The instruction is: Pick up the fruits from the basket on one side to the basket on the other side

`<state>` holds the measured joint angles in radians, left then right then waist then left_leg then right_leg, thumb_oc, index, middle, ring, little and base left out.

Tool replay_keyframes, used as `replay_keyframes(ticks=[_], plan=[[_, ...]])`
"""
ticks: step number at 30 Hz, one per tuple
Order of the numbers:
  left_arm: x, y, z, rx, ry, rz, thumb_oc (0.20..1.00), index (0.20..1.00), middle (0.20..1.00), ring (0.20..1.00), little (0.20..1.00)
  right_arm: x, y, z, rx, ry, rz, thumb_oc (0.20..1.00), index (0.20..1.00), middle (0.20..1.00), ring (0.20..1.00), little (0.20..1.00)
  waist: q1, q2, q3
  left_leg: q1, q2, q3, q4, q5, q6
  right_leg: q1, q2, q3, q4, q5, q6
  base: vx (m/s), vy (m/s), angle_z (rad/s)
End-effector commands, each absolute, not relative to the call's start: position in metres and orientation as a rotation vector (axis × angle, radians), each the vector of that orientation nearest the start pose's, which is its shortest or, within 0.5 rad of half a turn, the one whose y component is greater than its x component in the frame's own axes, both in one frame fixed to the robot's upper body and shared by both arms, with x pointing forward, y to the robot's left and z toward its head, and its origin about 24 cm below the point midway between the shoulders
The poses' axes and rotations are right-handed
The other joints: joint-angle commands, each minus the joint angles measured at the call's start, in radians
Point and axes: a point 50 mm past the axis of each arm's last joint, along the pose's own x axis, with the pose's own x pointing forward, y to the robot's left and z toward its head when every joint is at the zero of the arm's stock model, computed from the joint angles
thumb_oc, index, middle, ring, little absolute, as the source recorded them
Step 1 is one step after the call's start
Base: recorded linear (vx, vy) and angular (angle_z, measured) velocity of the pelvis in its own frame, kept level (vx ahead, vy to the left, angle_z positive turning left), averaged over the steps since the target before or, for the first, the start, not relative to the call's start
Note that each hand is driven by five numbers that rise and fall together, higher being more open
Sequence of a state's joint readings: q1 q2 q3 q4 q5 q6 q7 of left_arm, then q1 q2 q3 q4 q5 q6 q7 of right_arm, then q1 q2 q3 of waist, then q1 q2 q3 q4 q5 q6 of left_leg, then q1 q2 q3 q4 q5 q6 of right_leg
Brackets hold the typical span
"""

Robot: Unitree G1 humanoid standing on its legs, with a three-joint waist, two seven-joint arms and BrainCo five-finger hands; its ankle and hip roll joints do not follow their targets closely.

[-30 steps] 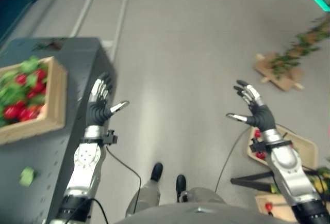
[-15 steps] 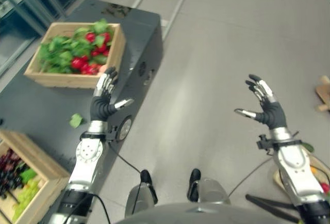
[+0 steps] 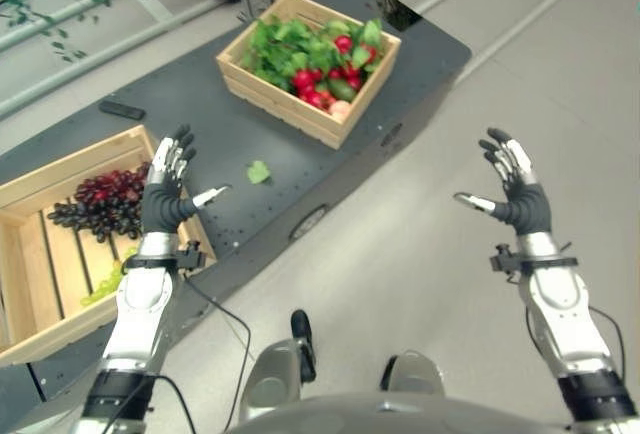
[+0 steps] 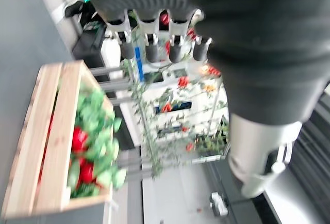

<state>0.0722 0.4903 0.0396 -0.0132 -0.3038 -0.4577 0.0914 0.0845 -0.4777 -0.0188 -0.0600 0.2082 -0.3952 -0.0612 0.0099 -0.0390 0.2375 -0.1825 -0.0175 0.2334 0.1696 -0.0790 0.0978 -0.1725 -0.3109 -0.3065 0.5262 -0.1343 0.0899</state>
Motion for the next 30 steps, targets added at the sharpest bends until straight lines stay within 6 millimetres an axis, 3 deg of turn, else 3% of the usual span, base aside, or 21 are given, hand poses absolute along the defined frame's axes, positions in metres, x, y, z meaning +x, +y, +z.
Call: replay_keyframes(ticks=[1, 2, 3, 4, 6, 11, 13, 15, 18, 19, 22, 26, 30], plan=[[0.225, 0.249, 0.121, 0.201, -0.538, 0.101, 1.0, 1.0, 1.0, 1.0, 1.0, 0.234, -0.236, 0.106, -0.244, -0.431, -0.028, 1.0, 1.0, 1.0, 1.0, 1.0, -0.028, 0.019, -0.015, 0.084, 0.008, -0.112, -0.073, -0.017, -0.099, -0.052, 0.113, 0.144, -0.25, 0.088, 0.04, 0.16, -0.056, 0.28], [0.225, 0.252, 0.121, 0.205, -0.537, 0.112, 1.0, 1.0, 1.0, 1.0, 1.0, 0.234, -0.236, 0.107, -0.266, -0.431, -0.014, 1.0, 1.0, 1.0, 1.0, 1.0, -0.034, 0.01, -0.01, 0.088, -0.001, -0.144, -0.093, -0.009, -0.104, -0.076, 0.13, 0.184, -0.352, 0.12, 0.052, 0.12, -0.077, 0.37], [0.225, 0.252, 0.121, 0.205, -0.537, 0.113, 1.0, 1.0, 1.0, 1.0, 1.0, 0.234, -0.236, 0.107, -0.267, -0.431, -0.013, 1.0, 1.0, 1.0, 1.0, 1.0, -0.035, 0.012, -0.012, 0.088, 0.001, -0.145, -0.095, -0.009, -0.105, -0.073, 0.133, 0.183, -0.359, 0.123, 0.052, 0.14, -0.152, 0.78], [0.227, 0.25, 0.119, 0.186, -0.532, 0.104, 1.0, 1.0, 1.0, 1.0, 1.0, 0.232, -0.238, 0.107, -0.301, -0.423, -0.007, 1.0, 1.0, 1.0, 1.0, 1.0, -0.05, 0.009, -0.01, 0.093, -0.008, -0.189, -0.098, -0.013, -0.108, -0.081, 0.18, 0.269, -0.359, 0.114, 0.057, 0.07, -0.085, 0.75], [0.229, 0.248, 0.118, 0.169, -0.528, 0.096, 1.0, 1.0, 1.0, 1.0, 1.0, 0.231, -0.24, 0.104, -0.306, -0.411, -0.012, 1.0, 1.0, 1.0, 1.0, 1.0, -0.055, 0.002, -0.016, 0.085, -0.015, -0.209, -0.094, -0.009, -0.11, -0.078, 0.193, 0.301, -0.36, 0.114, 0.051, 0.07, -0.145, 1.2], [0.229, 0.241, 0.114, 0.133, -0.519, 0.08, 1.0, 1.0, 1.0, 1.0, 1.0, 0.228, -0.245, 0.102, -0.341, -0.39, -0.009, 1.0, 1.0, 1.0, 1.0, 1.0, -0.04, -0.012, -0.038, 0.075, -0.003, -0.264, -0.075, -0.006, -0.135, -0.022, 0.211, 0.264, -0.395, 0.111, 0.034, 0.08, -0.256, 1.12], [0.231, 0.238, 0.112, 0.13, -0.51, 0.058, 1.0, 1.0, 1.0, 1.0, 1.0, 0.226, -0.248, 0.1, -0.352, -0.378, -0.014, 1.0, 1.0, 1.0, 1.0, 1.0, -0.05, -0.009, -0.045, 0.066, 0.004, -0.286, -0.055, -0.007, -0.146, -0.008, 0.235, 0.286, -0.393, 0.093, 0.02, 0.09, -0.202, 0.09], [0.234, 0.235, 0.11, 0.108, -0.504, 0.05, 1.0, 1.0, 1.0, 1.0, 1.0, 0.225, -0.251, 0.1, -0.342, -0.378, -0.03, 1.0, 1.0, 1.0, 1.0, 1.0, -0.055, -0.008, -0.04, 0.052, 0.009, -0.29, -0.023, -0.011, -0.158, 0.004, 0.236, 0.262, -0.391, 0.086, 0.009, 0.04, -0.164, 0.39], [0.237, 0.23, 0.106, 0.049, -0.481, 0.04, 1.0, 1.0, 1.0, 1.0, 1.0, 0.224, -0.253, 0.1, -0.331, -0.376, -0.045, 1.0, 1.0, 1.0, 1.0, 1.0, -0.078, -0.01, -0.035, 0.02, 0.062, -0.168, 0.029, 0.0, -0.17, 0.037, 0.222, 0.203, -0.407, 0.073, 0.002, 0.0, -0.095, 0.69], [0.237, 0.23, 0.106, 0.048, -0.48, 0.039, 1.0, 1.0, 1.0, 1.0, 1.0, 0.223, -0.254, 0.099, -0.33, -0.376, -0.056, 1.0, 1.0, 1.0, 1.0, 1.0, -0.093, -0.008, -0.035, 0.014, 0.111, -0.088, 0.024, 0.02, -0.173, 0.044, 0.216, 0.179, -0.413, 0.071, 0.005, -0.02, -0.027, 0.93], [0.236, 0.233, 0.102, 0.066, -0.461, 0.053, 1.0, 1.0, 1.0, 1.0, 1.0, 0.225, -0.254, 0.096, -0.322, -0.363, -0.062, 1.0, 1.0, 1.0, 1.0, 1.0, -0.08, -0.012, -0.034, 0.009, 0.153, -0.067, -0.001, 0.053, -0.189, 0.066, 0.21, 0.153, -0.44, 0.078, 0.015, 0.01, -0.001, 0.5], [0.236, 0.236, 0.097, 0.089, -0.429, 0.055, 1.0, 1.0, 1.0, 1.0, 1.0, 0.225, -0.256, 0.09, -0.321, -0.337, -0.082, 1.0, 1.0, 1.0, 1.0, 1.0, -0.074, -0.011, -0.045, 0.04, 0.145, -0.046, -0.11, 0.081, -0.186, 0.066, 0.192, 0.126, -0.455, 0.095, 0.034, 0.04, 0.107, 0.18], [0.236, 0.241, 0.098, 0.102, -0.426, 0.072, 1.0, 1.0, 1.0, 1.0, 1.0, 0.228, -0.254, 0.081, -0.284, -0.307, -0.103, 1.0, 1.0, 1.0, 1.0, 1.0, -0.063, -0.025, -0.048, 0.054, 0.121, -0.034, -0.123, 0.072, -0.168, 0.058, 0.155, 0.122, -0.429, 0.111, 0.056, 0.06, 0.172, 0.2]])
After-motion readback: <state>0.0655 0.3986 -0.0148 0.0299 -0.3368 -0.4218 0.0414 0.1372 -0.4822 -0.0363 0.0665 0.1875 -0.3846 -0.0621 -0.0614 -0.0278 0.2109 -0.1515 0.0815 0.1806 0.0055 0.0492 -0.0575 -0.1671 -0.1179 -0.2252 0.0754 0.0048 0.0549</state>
